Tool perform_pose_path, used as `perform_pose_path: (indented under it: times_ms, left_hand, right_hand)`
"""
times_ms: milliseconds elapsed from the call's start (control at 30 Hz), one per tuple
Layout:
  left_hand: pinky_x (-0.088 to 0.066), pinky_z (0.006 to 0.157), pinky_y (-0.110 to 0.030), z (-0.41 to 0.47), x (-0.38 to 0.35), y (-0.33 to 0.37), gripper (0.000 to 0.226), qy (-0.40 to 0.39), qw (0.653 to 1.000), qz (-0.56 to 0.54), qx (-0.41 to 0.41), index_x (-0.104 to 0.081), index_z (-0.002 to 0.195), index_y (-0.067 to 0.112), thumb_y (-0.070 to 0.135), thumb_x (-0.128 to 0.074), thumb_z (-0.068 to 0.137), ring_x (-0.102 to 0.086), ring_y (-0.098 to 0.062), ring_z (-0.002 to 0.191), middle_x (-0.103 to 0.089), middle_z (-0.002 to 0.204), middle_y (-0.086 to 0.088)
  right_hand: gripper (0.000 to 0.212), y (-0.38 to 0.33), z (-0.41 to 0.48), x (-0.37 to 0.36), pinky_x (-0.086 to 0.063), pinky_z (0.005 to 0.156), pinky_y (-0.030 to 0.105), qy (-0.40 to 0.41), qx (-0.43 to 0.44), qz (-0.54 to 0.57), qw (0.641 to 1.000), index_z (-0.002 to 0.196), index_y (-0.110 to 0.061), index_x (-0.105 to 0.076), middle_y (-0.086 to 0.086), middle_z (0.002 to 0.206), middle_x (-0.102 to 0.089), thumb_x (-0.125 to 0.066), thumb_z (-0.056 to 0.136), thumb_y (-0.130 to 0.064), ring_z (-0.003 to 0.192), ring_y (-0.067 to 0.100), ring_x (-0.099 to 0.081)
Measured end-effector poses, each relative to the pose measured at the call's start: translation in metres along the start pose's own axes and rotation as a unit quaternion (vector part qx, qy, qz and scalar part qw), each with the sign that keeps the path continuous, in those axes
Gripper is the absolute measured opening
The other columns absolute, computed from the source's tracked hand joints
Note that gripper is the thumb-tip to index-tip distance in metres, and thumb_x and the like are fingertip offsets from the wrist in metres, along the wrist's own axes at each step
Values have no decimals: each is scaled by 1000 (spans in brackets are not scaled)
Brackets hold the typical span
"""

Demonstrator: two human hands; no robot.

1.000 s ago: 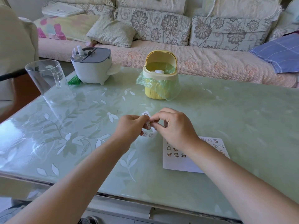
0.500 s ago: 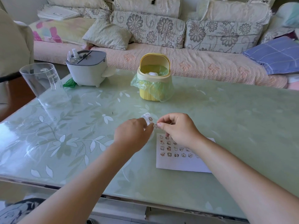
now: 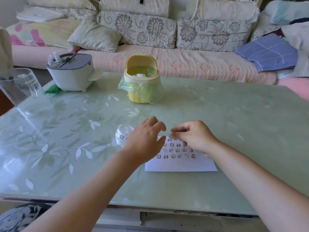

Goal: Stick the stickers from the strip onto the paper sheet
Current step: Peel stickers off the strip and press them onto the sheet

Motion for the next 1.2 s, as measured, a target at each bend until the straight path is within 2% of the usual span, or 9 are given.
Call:
perform_pose_path:
  times_ms: [167,300,367,500,633,700,800,1100,1200]
  left_hand:
    - [-50,76,-39,1,-40,28,23,-80,994,-39,-69,-65,111,23,32,-61,90,-52,-18,99,-57,108,5]
    - [-41,78,-26,1,-59,47,24,-116,987,-47,-100,-67,113,23,34,-62,92,-51,-16,103,-58,113,6]
    - [-42,80,-26,2,-65,54,24,-116,987,-49,-102,-68,113,23,34,-62,92,-51,-14,105,-59,114,7]
    - [-30,75,-19,3,-74,60,28,-125,987,-44,-96,-67,116,25,39,-61,92,-48,-12,107,-57,115,9]
    - [-41,81,-29,-1,-79,60,30,-133,986,-32,-97,-67,114,27,43,-62,89,-47,-13,105,-56,113,10]
    - [-44,82,-31,-2,-80,59,30,-135,986,-31,-95,-66,114,28,44,-61,89,-47,-13,105,-56,112,10]
    - [-44,85,-32,-3,-81,59,30,-138,985,-25,-96,-66,114,28,44,-61,90,-47,-14,105,-57,113,10]
    - [-48,82,-38,-5,-83,60,29,-146,985,-24,-85,-65,115,25,41,-60,91,-46,-15,105,-56,111,8]
    - [-47,83,-37,-5,-84,59,30,-144,986,-15,-86,-63,117,26,41,-58,92,-46,-15,107,-55,113,8]
  right_hand:
    - [3,32,-12,31,-35,40,13,22,-46,-24,998,87,-16,-77,-10,54,-63,-77,85,-14,46,7,-51]
    - [4,57,-23,53,-33,43,21,19,-87,-42,995,84,-14,-76,0,67,-67,-77,83,-18,50,12,-52]
    - [6,67,-27,61,-31,44,22,15,-100,-48,994,86,-13,-76,-1,70,-68,-77,82,-17,51,13,-52]
    - [4,75,-31,67,-31,41,19,7,-103,-67,992,85,-14,-77,-3,60,-65,-77,81,-17,50,12,-51]
    - [5,74,-30,63,-32,39,12,-6,-95,-81,992,85,-12,-78,-15,44,-57,-77,81,-13,41,3,-48]
    - [4,73,-27,59,-39,46,12,-8,-91,-95,991,82,-17,-80,-15,52,-63,-79,79,-15,48,2,-54]
    - [5,76,-23,56,-49,63,21,-4,-88,-130,988,75,-24,-80,-12,73,-73,-78,77,-20,67,7,-63]
    - [7,75,-21,54,-42,61,19,-3,-92,-151,984,78,-28,-80,-18,68,-68,-80,76,-21,65,2,-58]
    - [7,74,-21,54,-49,67,22,3,-95,-169,981,77,-30,-80,-16,76,-71,-80,74,-23,75,4,-64]
Point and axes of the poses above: each hand's wrist, its own z-axis towards the middle knuckle, its own x-axis out of the back of the hand, y = z × x, the point moved 8 cm from there along z, towards the middle knuckle
